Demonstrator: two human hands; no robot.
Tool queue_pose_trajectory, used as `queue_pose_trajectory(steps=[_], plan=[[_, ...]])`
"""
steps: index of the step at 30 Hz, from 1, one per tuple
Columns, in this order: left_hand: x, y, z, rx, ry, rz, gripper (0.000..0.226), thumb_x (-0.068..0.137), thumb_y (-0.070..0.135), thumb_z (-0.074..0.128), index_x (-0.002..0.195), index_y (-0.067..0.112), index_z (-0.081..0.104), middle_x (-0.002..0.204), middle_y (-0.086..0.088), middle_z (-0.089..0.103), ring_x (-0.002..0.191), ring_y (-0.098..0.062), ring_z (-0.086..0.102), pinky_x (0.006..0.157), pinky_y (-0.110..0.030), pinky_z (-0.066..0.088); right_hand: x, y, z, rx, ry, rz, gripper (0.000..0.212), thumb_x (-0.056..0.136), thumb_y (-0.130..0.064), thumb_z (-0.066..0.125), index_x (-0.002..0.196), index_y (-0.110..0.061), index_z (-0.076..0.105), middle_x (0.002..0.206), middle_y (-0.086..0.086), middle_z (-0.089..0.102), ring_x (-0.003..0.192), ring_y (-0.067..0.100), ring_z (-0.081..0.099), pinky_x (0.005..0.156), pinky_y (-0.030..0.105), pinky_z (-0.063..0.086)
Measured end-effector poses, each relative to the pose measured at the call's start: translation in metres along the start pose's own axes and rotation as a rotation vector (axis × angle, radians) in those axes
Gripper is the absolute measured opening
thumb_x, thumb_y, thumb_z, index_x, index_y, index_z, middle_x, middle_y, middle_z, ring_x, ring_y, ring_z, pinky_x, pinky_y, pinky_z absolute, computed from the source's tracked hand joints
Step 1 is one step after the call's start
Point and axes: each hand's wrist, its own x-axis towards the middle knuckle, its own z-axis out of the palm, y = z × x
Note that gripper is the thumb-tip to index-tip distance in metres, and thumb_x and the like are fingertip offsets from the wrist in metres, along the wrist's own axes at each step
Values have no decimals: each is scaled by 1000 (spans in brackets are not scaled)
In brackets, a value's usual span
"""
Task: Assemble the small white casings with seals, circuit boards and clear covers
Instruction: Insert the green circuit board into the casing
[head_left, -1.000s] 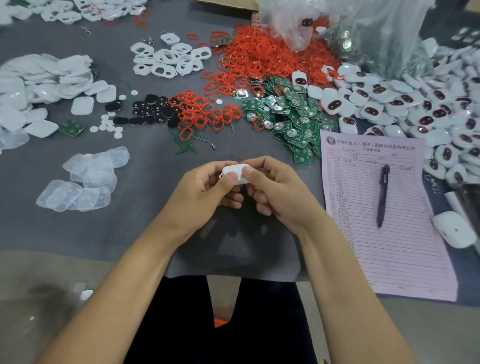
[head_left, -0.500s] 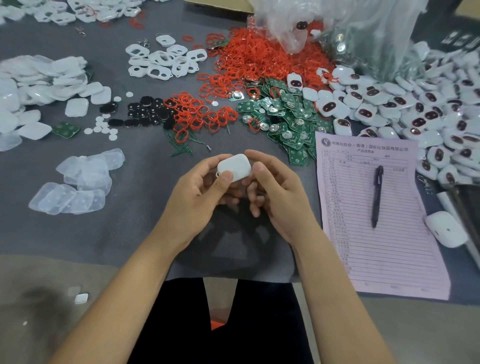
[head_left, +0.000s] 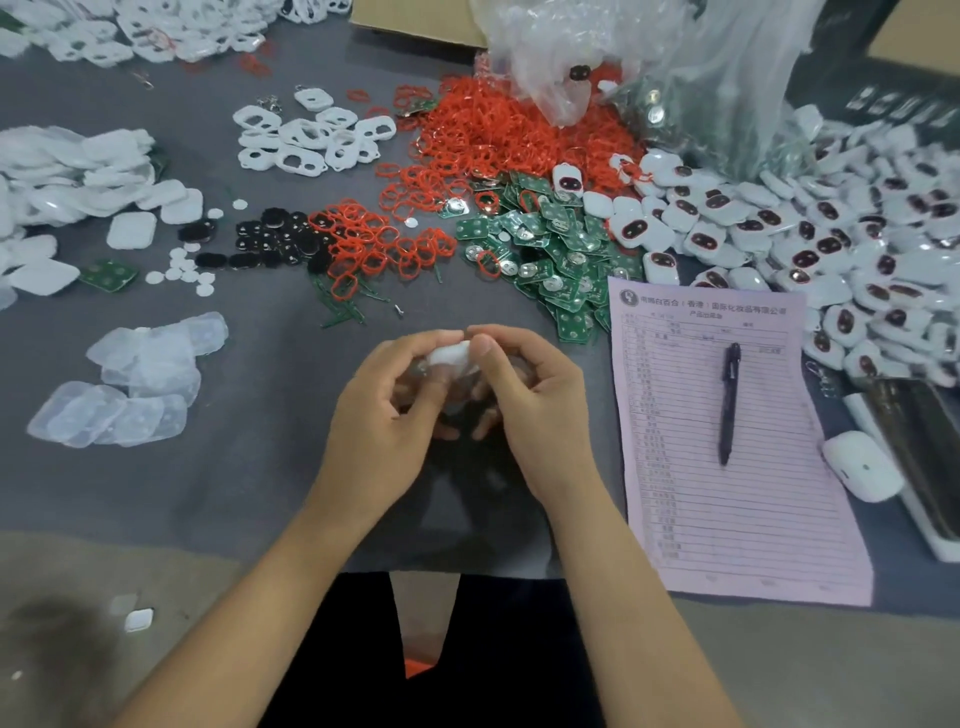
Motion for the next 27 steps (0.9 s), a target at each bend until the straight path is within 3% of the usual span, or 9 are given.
queue_pose_trajectory(steps=[3, 5, 8, 13, 15, 18, 21, 24, 27], plan=[[-2, 1, 1, 129, 153, 74, 34, 93, -12, 61, 112, 13, 72, 115, -1, 68, 109, -16, 69, 94, -31, 57, 0, -1, 8, -198, -6, 5, 19, 96, -31, 74, 107, -19, 65, 72, 3, 68, 48, 17, 61, 37, 26, 47], [-3, 4, -1, 62, 160, 38, 28, 93, -3, 64, 111, 16, 73, 112, 4, 71, 106, -9, 70, 89, -19, 55, 1, -2, 10, -232, -55, 21, 15, 98, -28, 71, 106, -16, 64, 68, 3, 69, 48, 19, 64, 39, 27, 48], [-4, 6, 0, -46, 143, -28, 27, 96, 10, 64, 118, 26, 62, 103, 11, 72, 95, -4, 71, 81, -10, 50, 1, -3, 4, -137, -88, 39, 11, 101, -12, 66, 112, -11, 65, 86, 5, 74, 70, 22, 72, 47, 36, 57], [-4, 0, 1, 45, 154, -34, 52, 97, 3, 66, 136, 34, 50, 120, 1, 54, 97, -5, 69, 78, -14, 52, -3, -2, 1, -127, -101, -5, 21, 99, -5, 65, 118, -13, 64, 87, 1, 73, 70, 13, 67, 48, 28, 53], [-2, -2, -1, 137, 97, -11, 44, 99, 9, 66, 138, 28, 58, 123, 2, 63, 104, -3, 68, 82, -16, 54, -3, 0, 1, -139, -88, -21, 19, 98, -5, 65, 114, -13, 67, 89, 5, 73, 68, 14, 65, 47, 28, 52], [-3, 1, 2, 204, 30, 9, 21, 103, 29, 65, 123, 31, 72, 108, 15, 74, 100, 0, 70, 82, -16, 54, -3, 0, -1, -114, -66, -22, 20, 98, -6, 63, 112, -16, 72, 90, 9, 74, 64, 13, 61, 49, 25, 49], [-4, 6, 4, 170, 53, -8, 13, 104, 29, 63, 109, 34, 74, 96, 20, 76, 91, 2, 72, 74, -11, 51, -3, -1, -2, -86, -69, -20, 22, 97, -5, 62, 113, -15, 74, 98, 2, 77, 77, 7, 67, 65, 17, 49], [-4, 5, 3, 142, 85, -45, 15, 103, 22, 64, 110, 30, 75, 97, 16, 76, 89, -3, 73, 78, -23, 58, -3, -1, -1, -98, -93, -53, 22, 95, -5, 61, 112, -12, 74, 101, 5, 77, 92, 16, 72, 80, 25, 56], [-4, 5, 2, 120, 63, -61, 16, 102, 21, 64, 113, 25, 74, 96, 13, 77, 89, -7, 74, 79, -34, 61, -3, -1, -1, -102, -117, -64, 21, 93, -6, 61, 109, -13, 74, 100, 8, 77, 92, 18, 72, 81, 29, 57]])
